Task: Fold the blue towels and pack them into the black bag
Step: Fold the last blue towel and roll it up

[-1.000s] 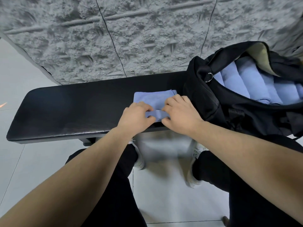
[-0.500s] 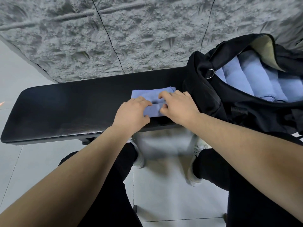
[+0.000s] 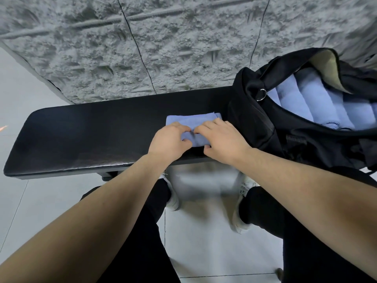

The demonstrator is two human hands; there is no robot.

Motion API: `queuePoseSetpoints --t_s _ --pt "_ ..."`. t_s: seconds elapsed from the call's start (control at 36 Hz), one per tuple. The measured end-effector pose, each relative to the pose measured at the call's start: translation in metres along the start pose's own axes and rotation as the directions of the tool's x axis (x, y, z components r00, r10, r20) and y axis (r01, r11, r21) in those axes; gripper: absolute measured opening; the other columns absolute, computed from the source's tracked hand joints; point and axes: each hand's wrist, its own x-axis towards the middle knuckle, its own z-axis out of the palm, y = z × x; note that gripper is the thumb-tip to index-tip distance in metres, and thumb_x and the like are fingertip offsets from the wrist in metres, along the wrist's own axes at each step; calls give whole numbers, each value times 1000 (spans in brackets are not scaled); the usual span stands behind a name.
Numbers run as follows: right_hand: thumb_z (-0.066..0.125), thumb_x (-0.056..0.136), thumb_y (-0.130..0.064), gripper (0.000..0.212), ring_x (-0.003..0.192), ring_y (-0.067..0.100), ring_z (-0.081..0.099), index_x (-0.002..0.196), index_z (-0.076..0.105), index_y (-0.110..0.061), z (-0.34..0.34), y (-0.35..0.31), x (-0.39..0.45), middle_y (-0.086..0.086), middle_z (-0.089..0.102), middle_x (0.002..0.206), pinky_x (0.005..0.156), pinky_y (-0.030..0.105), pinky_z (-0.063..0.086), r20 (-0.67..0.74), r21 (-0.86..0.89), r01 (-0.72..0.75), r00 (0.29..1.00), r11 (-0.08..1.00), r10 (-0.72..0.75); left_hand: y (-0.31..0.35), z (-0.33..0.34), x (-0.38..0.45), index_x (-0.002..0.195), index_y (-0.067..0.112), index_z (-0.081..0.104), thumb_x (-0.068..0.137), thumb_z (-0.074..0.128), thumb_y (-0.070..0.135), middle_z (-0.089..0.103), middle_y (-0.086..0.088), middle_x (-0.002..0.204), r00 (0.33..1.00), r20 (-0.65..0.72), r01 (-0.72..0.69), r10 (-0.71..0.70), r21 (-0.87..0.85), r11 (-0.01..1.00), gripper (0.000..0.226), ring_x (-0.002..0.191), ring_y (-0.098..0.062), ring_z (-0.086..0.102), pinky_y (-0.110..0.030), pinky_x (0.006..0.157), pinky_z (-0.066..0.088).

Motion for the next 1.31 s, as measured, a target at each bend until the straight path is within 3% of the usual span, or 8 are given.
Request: queuePoseSetpoints --t_s 0.14,0.25,0.39,0.58,0.86,1.0,1.17,1.31 --pt "57 82 -23 48 111 21 47 130 54 -26 -2 -4 -7 -8 59 119 87 31 33 39 26 0 999 1000 -1 -1 0 -7 105 23 69 90 53 20 58 5 91 998 56 2 -3 14 1000 23 77 -21 56 -29 62 41" --pt "55 84 -28 47 114 20 48 131 55 -26 -2 -6 -14 -7 60 121 91 32 34 61 37 -9 998 999 7 1 1 -10 103 18 69 90 51 23 67 -6 96 991 128 49 -51 18 999 22 85 -25 62 -34 67 47" --pt "50 89 -31 37 111 20 47 125 58 -24 -2 -9 -14 -7 61 116 88 32 33 86 60 -54 995 997 49 2 5 -10 85 20 60 90 47 22 54 7 81 993 120 9 -15 54 999 15 82 -22 55 -31 66 38" --pt "46 92 -30 26 104 21 46 113 56 -19 -2 -11 -5 -3 62 106 82 34 30 96 79 -129 988 989 121 3 5 -19 125 26 58 89 52 22 52 5 116 987 -98 -106 130 218 970 37 109 -19 46 -30 87 28" --pt "40 92 -23 14 94 21 42 100 50 -18 0 -7 10 1 62 104 77 34 30 137 124 -215 971 969 198 4 -3 -16 119 24 60 83 61 23 55 3 112 990 6 -139 142 238 961 36 97 -20 51 -28 78 38" --pt "40 91 -25 29 98 24 46 118 48 -20 7 -5 8 -1 60 110 80 38 35 81 125 -201 978 971 192 5 -2 -9 95 18 64 86 53 21 60 0 107 993 29 -114 110 178 977 15 95 -23 57 -40 85 49" --pt "44 86 -37 31 97 23 49 104 60 -18 9 -1 2 -4 58 102 84 36 38 -131 18 -105 986 994 106 3 5 3 96 24 61 93 45 31 55 3 102 998 38 -65 59 178 982 18 89 -21 54 -35 78 44" --pt "46 76 -44 51 102 21 49 120 58 -20 4 -4 -6 -5 57 109 85 38 40 -29 -22 -3 1000 1000 2 5 10 4 97 23 59 94 44 36 47 6 94 999 32 -13 7 177 984 20 89 -17 42 -34 78 31"
